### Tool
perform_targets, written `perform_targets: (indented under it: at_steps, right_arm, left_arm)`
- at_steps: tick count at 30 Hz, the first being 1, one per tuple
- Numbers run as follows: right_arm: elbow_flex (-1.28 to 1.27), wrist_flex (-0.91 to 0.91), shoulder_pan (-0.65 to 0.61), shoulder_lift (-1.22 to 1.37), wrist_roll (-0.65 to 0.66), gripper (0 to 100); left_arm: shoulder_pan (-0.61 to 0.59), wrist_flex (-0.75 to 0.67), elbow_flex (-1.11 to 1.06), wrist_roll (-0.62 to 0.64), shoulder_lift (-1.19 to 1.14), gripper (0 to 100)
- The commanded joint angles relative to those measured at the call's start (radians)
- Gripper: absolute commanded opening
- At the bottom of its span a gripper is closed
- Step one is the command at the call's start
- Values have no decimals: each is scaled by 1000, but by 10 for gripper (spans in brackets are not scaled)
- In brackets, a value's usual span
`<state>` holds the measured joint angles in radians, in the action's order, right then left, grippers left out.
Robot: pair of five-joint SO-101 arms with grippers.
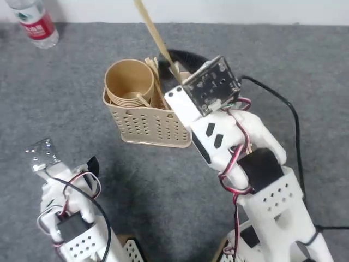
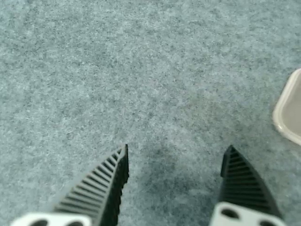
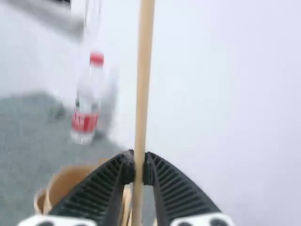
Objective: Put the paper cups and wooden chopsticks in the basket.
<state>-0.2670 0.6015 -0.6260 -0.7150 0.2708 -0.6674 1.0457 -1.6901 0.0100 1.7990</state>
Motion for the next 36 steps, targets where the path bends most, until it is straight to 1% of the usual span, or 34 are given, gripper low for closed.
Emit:
perform_targets:
  at_steps: [1, 4, 7, 10, 13, 21, 25, 26, 27, 30, 31, 34, 36]
  right_arm:
    - [91, -24, -7, 48, 9, 6]
    - [51, -48, -4, 101, -49, 6]
    - [-32, -154, -5, 130, -97, 6]
    - [-132, -282, -7, 137, -101, 6]
    - [-201, -351, -7, 137, -100, 6]
    - [-405, -367, 7, 127, -98, 6]
    - [-433, -354, 10, 127, -98, 7]
    - [-434, -341, 10, 127, -98, 20]
    - [-433, -321, 10, 124, -98, 60]
    - [-433, -260, 10, 88, -121, 243]
    - [-433, -246, 10, 70, -138, 273]
    - [-431, -236, 10, 12, -144, 238]
    - [-433, -234, 12, -25, -114, 211]
  left_arm:
    - [6, -2, 7, -6, 18, 299]
    - [8, -2, 7, -6, 18, 299]
    - [12, -2, 7, -6, 18, 299]
    - [26, 3, 7, -11, 18, 299]
    - [26, 5, 7, -40, 18, 299]
    - [26, 5, 7, -44, 18, 299]
    - [26, 5, 7, -44, 18, 299]
    - [26, 5, 7, -44, 18, 299]
    - [26, 5, 7, -44, 18, 298]
    - [26, 5, 7, -44, 18, 298]
    - [26, 5, 7, -44, 18, 298]
    - [26, 5, 7, -44, 18, 298]
    - [26, 5, 7, -44, 18, 298]
